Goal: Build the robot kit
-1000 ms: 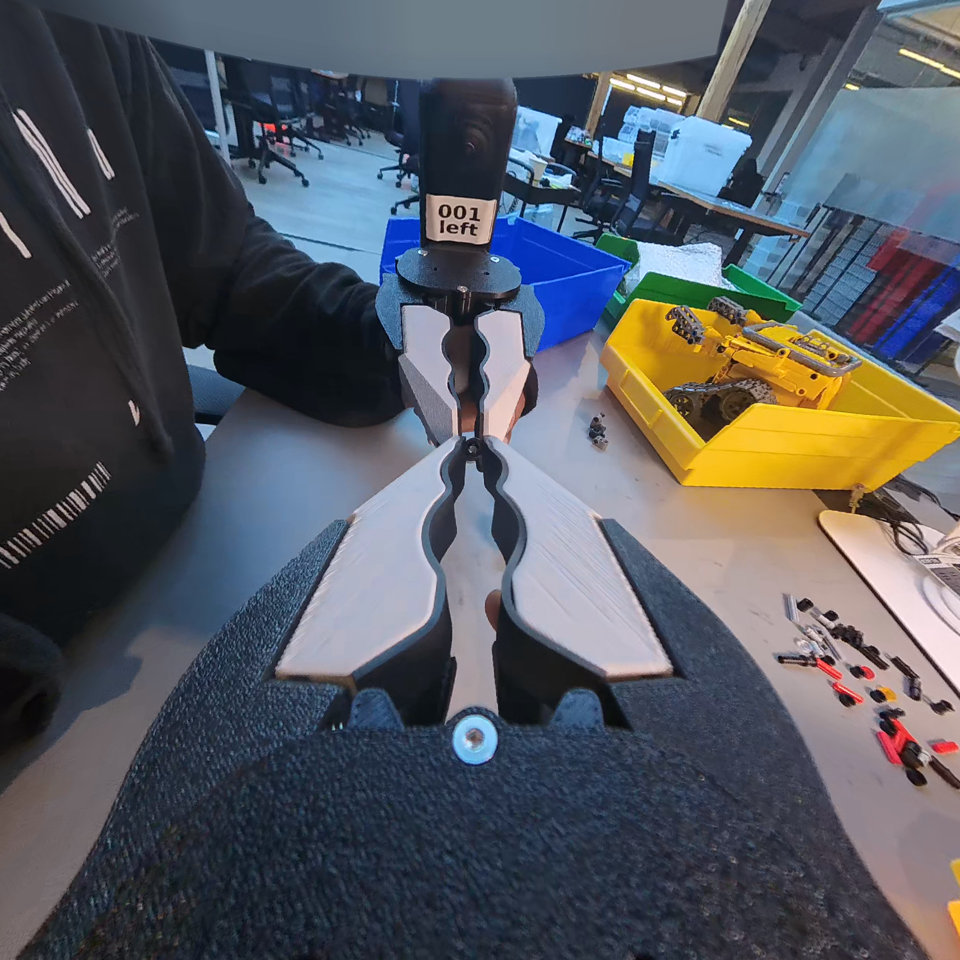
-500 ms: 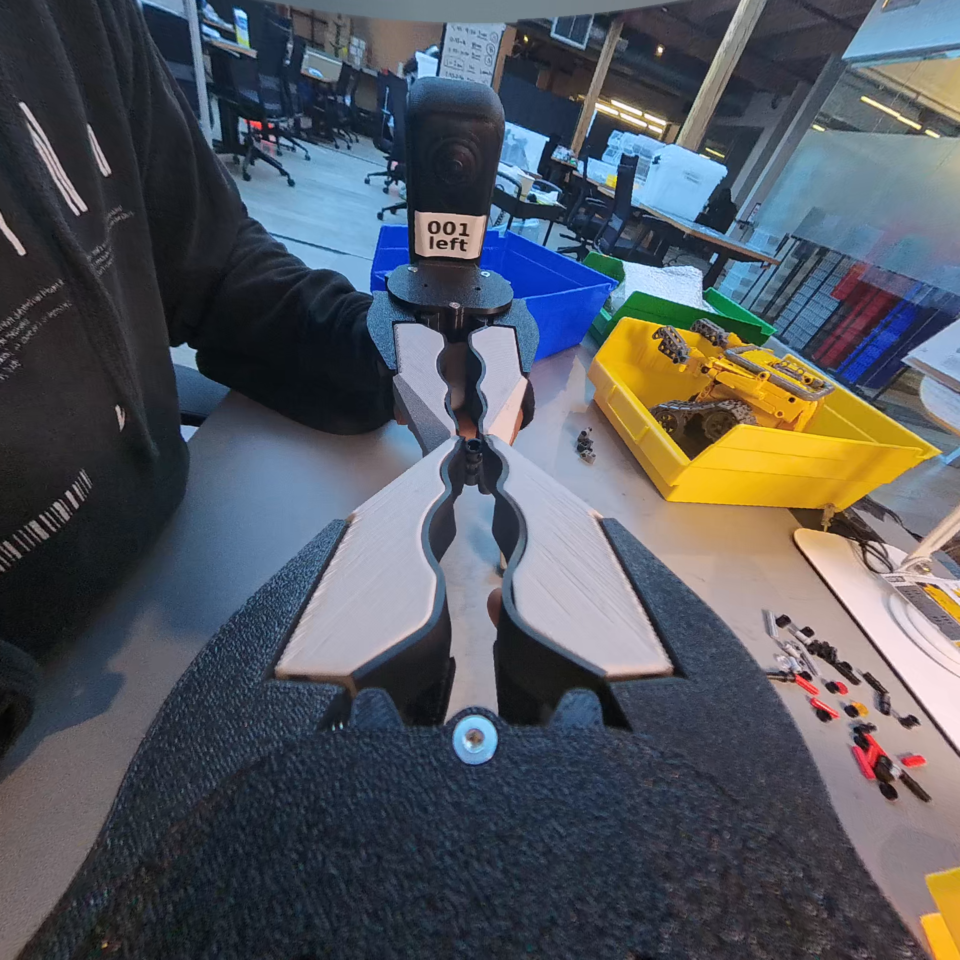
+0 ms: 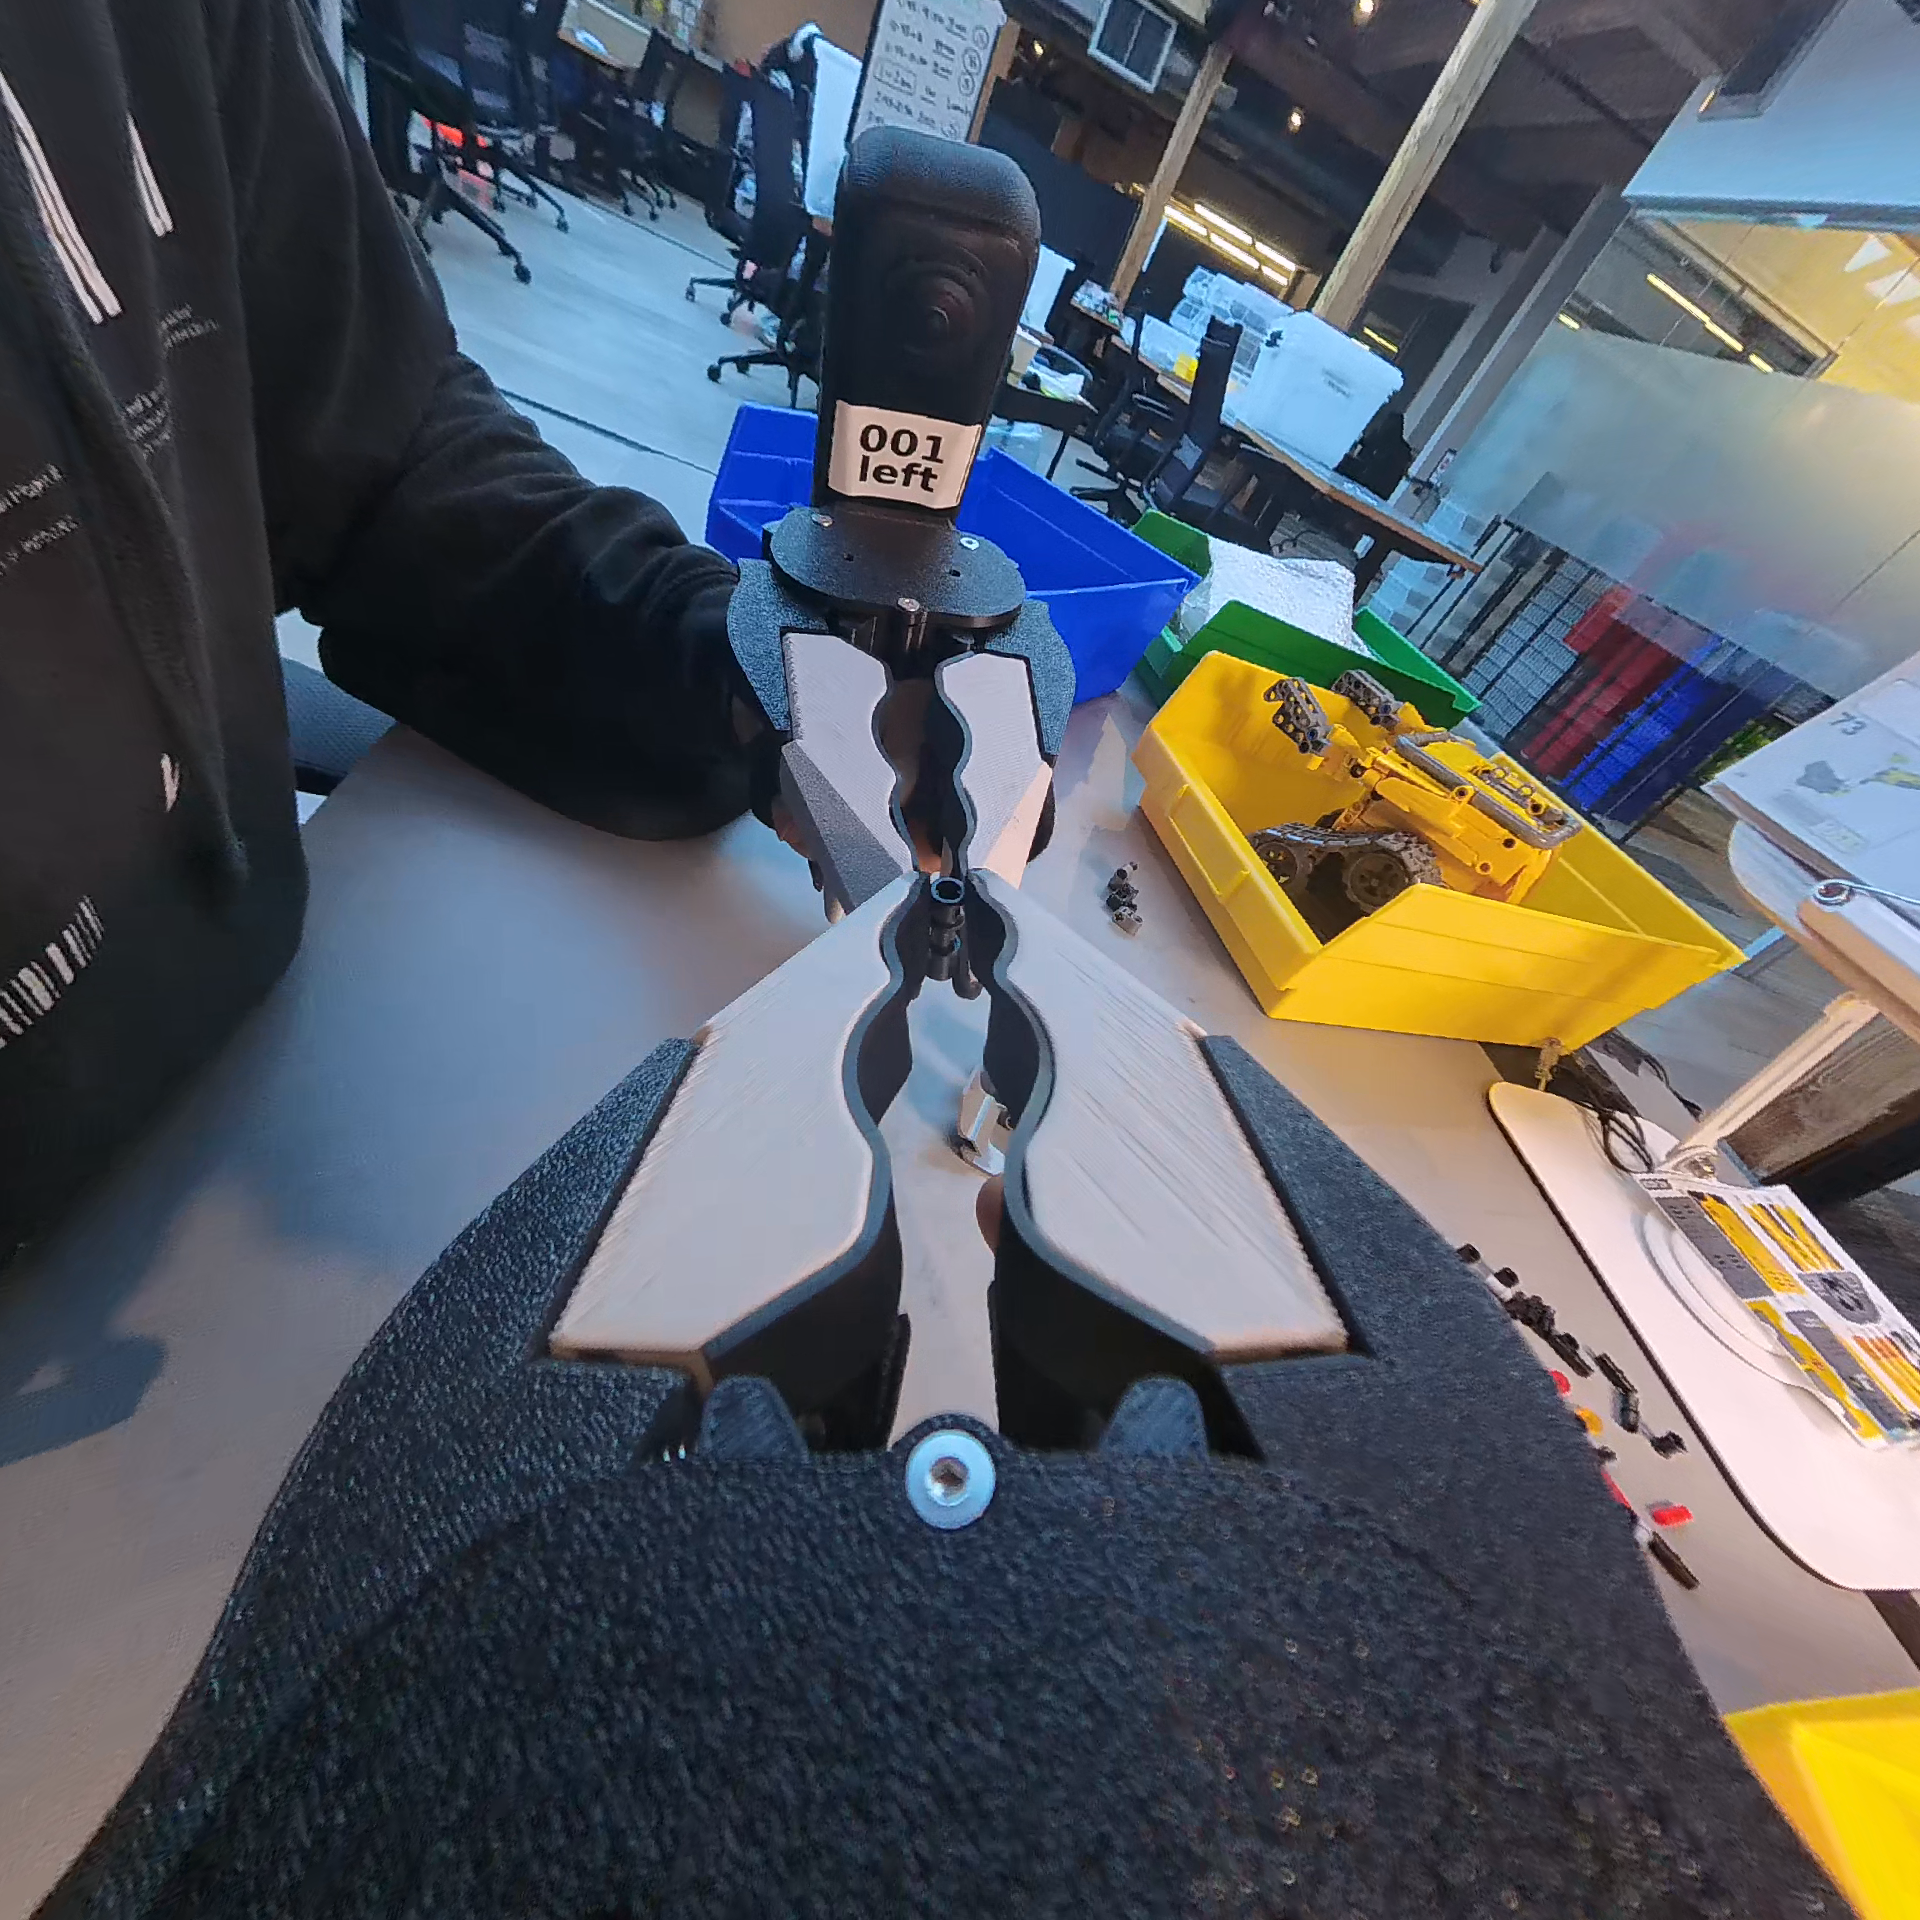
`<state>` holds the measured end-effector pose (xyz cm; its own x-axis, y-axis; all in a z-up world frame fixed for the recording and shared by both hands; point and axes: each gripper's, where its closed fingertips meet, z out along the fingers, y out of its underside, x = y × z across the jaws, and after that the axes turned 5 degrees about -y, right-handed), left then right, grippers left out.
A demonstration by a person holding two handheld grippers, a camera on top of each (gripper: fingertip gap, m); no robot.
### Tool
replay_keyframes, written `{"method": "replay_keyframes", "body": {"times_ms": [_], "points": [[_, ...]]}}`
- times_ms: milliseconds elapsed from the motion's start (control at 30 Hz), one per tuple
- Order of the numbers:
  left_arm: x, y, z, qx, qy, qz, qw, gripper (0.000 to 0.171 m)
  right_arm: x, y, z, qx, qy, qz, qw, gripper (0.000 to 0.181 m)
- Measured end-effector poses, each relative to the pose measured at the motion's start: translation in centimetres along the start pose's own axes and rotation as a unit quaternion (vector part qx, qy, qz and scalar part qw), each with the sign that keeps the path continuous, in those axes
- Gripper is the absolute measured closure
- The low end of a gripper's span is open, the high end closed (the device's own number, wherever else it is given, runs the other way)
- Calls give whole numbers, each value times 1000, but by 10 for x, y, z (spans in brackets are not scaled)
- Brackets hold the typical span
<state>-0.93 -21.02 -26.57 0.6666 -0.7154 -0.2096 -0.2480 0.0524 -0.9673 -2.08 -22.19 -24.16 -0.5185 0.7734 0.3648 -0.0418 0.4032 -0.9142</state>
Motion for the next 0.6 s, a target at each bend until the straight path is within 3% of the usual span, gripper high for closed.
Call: {"method": "replay_keyframes", "body": {"times_ms": [600], "points": [[-9, -10, -9, 9, -15, -10, 1000, 165, 10, 7, -8, 35, -12, 57, 998, 174]]}}
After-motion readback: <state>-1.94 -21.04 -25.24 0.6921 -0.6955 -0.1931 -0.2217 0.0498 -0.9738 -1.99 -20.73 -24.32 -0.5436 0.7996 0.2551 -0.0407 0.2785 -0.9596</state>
